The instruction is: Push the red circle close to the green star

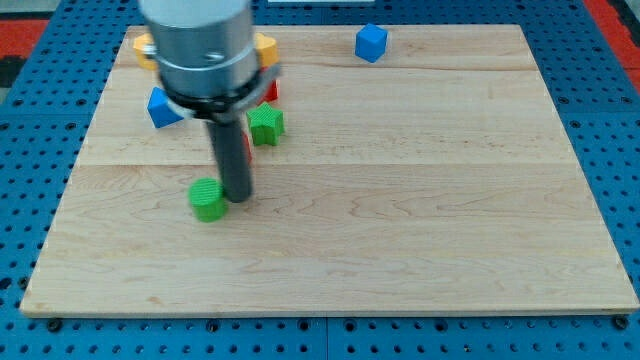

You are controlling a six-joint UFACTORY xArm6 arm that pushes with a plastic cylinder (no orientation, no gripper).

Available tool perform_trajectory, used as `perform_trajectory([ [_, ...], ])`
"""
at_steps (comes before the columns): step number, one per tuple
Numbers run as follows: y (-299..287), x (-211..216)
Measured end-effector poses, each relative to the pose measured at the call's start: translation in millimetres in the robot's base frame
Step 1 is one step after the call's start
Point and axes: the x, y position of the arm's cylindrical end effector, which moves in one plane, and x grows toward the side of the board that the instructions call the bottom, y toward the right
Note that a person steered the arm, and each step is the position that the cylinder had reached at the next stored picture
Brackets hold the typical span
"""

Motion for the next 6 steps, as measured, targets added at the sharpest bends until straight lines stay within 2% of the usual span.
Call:
perform_trajectory([
  [1,-27.7,-32.0],
  [2,-20.2,-58.4],
  [4,2.4,-36.7],
  [6,-36.0,-47.2],
])
